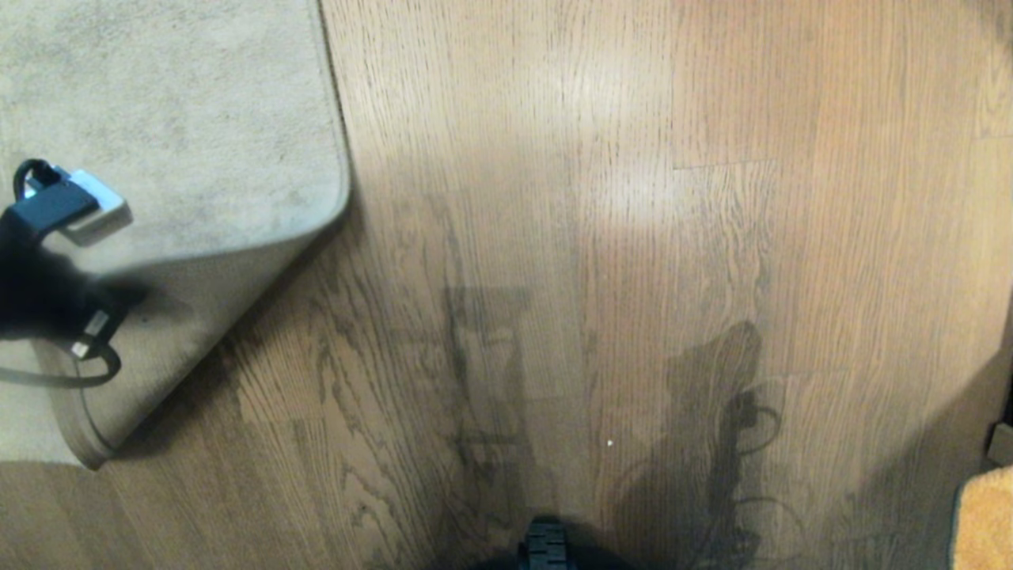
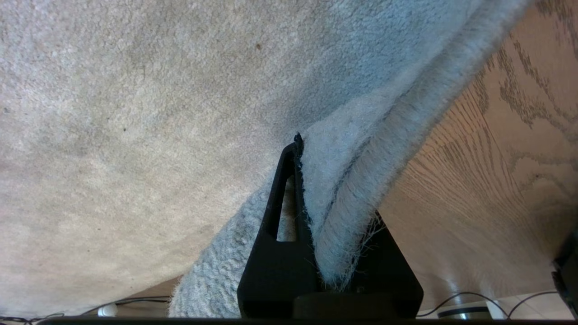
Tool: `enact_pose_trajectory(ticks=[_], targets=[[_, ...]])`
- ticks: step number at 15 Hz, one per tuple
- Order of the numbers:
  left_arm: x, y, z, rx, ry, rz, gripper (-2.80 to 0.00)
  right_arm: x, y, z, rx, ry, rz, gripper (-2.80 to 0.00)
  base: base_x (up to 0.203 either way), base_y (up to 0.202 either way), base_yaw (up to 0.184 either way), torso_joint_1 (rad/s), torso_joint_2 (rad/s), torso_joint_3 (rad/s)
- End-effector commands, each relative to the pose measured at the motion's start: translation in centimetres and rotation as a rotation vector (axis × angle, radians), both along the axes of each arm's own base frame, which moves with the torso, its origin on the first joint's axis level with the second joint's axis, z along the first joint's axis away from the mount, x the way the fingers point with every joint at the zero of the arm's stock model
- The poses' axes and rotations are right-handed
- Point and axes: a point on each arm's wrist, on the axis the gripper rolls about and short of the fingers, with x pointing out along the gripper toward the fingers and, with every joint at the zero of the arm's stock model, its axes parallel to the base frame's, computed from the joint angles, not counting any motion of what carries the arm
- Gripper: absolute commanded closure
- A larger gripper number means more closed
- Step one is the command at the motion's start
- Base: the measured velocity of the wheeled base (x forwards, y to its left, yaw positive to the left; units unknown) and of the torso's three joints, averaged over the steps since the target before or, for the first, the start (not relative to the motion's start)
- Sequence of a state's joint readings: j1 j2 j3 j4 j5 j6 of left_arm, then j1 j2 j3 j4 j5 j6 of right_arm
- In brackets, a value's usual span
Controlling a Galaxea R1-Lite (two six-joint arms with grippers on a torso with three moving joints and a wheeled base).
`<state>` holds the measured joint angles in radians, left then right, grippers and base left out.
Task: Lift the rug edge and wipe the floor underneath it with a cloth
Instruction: Lift up the carpet
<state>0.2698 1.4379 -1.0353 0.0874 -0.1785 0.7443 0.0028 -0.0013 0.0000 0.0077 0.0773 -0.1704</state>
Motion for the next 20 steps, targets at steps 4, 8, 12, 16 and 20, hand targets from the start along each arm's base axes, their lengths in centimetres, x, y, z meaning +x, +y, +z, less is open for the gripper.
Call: enact_pose_trajectory(ticks=[4,8,12,16,20], targets=[[0.12,0.08,-0.61,-0.003,0.023,0.002,0.0,0.01,0.0,0.0,-0.001,0.001,0.001,0.0,0.0,0.0,0.0,0.0,0.0,0.0],[0.04,0.24,-0.8,-0.005,0.03,0.009,0.0,0.01,0.0,0.0,-0.001,0.001,0.001,0.0,0.0,0.0,0.0,0.0,0.0,0.0],[-0.2,0.44,-1.04,-0.006,0.037,0.018,0.0,0.01,0.0,0.0,-0.001,0.001,0.001,0.0,0.0,0.0,0.0,0.0,0.0,0.0],[-0.29,0.46,-1.01,-0.006,0.035,0.02,0.0,0.01,0.0,0.0,-0.001,0.001,0.001,0.0,0.002,0.069,-0.003,-0.001,0.0,0.001],[-0.35,0.47,-1.03,-0.006,0.037,0.021,0.0,0.01,0.0,0.0,-0.001,0.001,0.001,0.0,0.0,0.192,-0.002,0.002,0.0,0.001]])
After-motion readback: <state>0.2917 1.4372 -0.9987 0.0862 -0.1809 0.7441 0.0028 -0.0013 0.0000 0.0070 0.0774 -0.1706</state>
